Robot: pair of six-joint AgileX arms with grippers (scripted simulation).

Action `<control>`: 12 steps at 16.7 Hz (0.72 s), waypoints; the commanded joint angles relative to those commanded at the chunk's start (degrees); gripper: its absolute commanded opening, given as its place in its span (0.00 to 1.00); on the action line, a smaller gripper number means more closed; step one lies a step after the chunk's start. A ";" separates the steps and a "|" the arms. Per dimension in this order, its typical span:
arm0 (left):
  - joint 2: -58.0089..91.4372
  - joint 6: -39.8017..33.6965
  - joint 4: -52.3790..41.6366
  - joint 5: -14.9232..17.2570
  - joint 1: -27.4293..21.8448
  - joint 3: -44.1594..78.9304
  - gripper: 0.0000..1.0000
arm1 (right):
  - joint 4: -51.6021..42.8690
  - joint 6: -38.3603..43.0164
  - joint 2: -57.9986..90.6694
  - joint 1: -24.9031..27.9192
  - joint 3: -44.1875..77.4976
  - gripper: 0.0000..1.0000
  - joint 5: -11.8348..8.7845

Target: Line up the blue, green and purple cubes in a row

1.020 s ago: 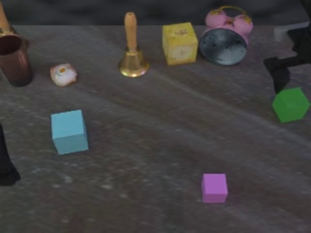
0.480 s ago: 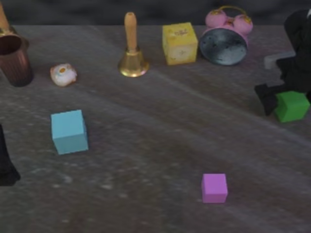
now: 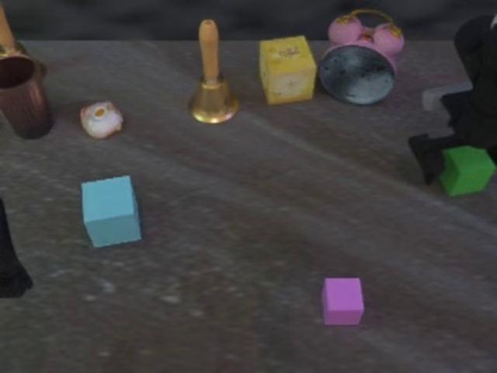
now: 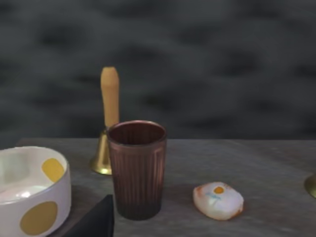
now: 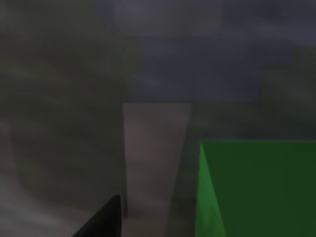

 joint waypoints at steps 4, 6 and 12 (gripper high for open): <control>0.00 0.00 0.00 0.00 0.00 0.00 1.00 | 0.00 0.00 0.00 0.00 0.00 0.40 0.00; 0.00 0.00 0.00 0.00 0.00 0.00 1.00 | 0.00 0.00 0.00 0.00 0.00 0.25 0.00; 0.00 0.00 0.00 0.00 0.00 0.00 1.00 | 0.00 0.00 0.00 0.00 0.00 0.00 0.00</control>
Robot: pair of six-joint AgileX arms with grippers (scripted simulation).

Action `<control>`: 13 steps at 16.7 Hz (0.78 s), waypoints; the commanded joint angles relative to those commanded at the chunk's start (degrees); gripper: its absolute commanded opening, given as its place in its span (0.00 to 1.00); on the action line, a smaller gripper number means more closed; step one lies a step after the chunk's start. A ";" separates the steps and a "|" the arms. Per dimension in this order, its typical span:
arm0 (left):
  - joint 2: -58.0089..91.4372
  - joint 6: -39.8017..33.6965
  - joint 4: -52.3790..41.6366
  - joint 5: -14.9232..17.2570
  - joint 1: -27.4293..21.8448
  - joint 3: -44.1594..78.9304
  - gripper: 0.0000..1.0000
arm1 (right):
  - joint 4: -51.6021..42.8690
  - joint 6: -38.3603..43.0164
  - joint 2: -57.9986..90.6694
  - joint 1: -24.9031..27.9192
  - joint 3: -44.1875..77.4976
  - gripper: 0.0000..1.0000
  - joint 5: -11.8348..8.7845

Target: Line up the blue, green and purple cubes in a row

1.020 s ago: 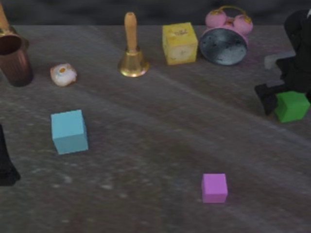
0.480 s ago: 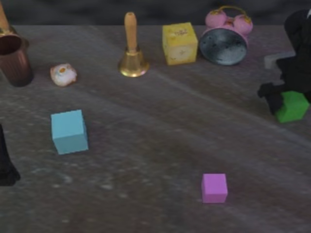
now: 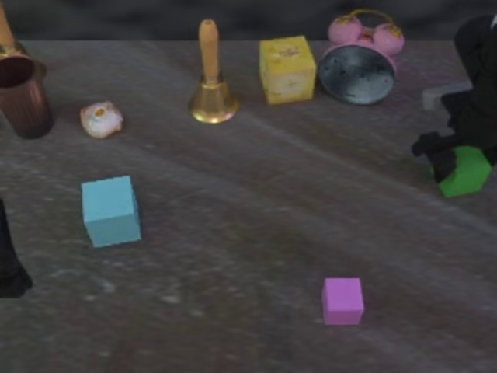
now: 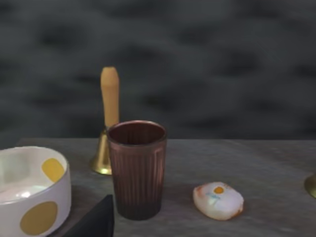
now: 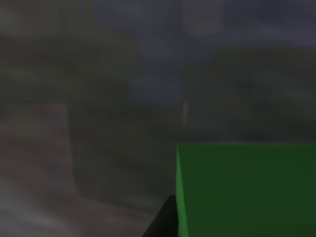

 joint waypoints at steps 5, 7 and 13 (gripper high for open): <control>0.00 0.00 0.00 0.00 0.00 0.00 1.00 | 0.00 0.00 0.00 0.00 0.00 0.00 0.00; 0.00 0.00 0.00 0.00 0.00 0.00 1.00 | -0.55 0.11 -1.20 0.08 0.40 0.00 -0.19; 0.00 0.00 0.00 0.00 0.00 0.00 1.00 | -10.40 -0.07 -4.24 0.56 6.90 0.00 -0.31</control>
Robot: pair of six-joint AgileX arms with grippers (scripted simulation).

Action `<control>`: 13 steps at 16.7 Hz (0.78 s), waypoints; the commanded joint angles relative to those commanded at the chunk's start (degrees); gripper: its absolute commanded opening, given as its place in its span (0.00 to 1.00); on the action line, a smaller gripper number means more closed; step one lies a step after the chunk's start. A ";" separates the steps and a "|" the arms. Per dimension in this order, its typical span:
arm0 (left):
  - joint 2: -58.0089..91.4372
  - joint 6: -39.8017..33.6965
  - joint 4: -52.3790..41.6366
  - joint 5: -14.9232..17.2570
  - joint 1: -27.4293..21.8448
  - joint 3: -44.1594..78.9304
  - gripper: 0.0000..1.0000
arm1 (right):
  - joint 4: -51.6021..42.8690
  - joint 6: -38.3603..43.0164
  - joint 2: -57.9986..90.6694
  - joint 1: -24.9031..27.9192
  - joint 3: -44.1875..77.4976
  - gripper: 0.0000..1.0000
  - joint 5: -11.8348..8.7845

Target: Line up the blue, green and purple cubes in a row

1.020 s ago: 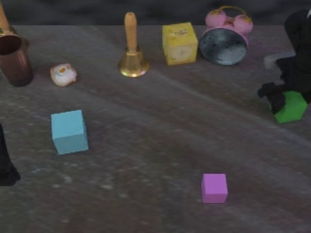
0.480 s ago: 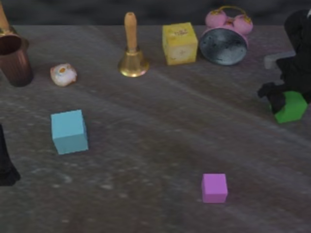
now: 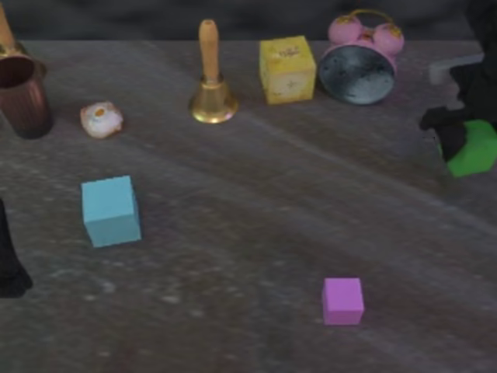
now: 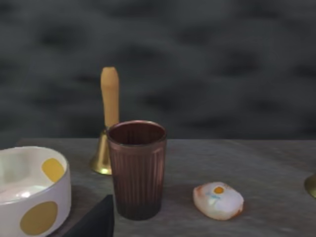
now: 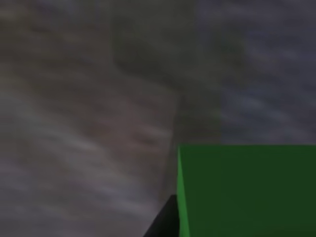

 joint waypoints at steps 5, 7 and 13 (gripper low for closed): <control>0.00 0.00 0.00 0.00 0.00 0.00 1.00 | -2.96 0.09 -1.27 0.02 2.02 0.00 0.09; 0.00 0.00 0.00 0.00 0.00 0.00 1.00 | -2.83 0.30 -1.10 -0.17 1.88 0.00 0.05; 0.00 0.00 0.00 0.00 0.00 0.00 1.00 | -1.82 12.56 -4.46 9.96 -2.48 0.00 0.14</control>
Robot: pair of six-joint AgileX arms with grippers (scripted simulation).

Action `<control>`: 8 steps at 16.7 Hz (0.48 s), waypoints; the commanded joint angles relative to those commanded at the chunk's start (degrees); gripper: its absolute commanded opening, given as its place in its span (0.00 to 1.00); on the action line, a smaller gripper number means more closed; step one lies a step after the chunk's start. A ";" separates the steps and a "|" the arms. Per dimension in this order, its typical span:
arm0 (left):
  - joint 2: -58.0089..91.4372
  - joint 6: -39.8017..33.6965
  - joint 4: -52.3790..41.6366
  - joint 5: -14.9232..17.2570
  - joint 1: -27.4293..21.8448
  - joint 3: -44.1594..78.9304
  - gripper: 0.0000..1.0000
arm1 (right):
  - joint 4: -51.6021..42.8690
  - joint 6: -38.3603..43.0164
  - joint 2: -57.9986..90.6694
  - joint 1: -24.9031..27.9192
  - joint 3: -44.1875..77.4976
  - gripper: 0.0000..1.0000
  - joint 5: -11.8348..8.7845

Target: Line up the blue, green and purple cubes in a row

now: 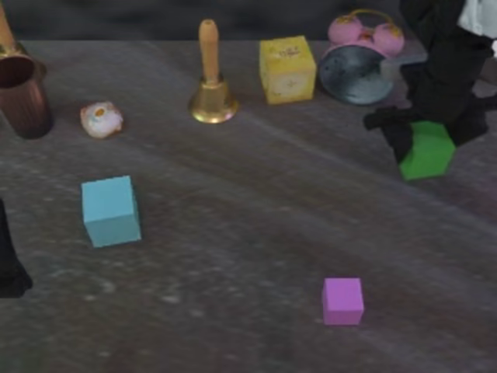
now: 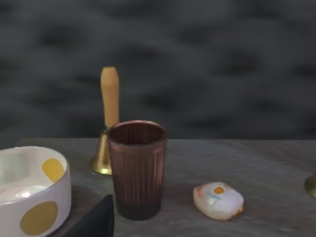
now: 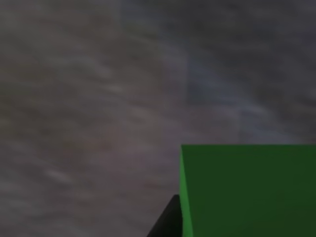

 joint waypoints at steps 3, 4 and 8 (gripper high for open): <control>0.00 0.00 0.00 0.00 0.00 0.00 1.00 | 0.80 11.72 -3.14 8.85 -4.60 0.00 0.06; 0.00 0.00 0.00 0.00 0.00 0.00 1.00 | 1.07 16.16 -4.25 12.01 -6.30 0.00 0.06; 0.00 0.00 0.00 0.00 0.00 0.00 1.00 | 2.34 33.05 -8.81 24.14 -12.70 0.00 0.20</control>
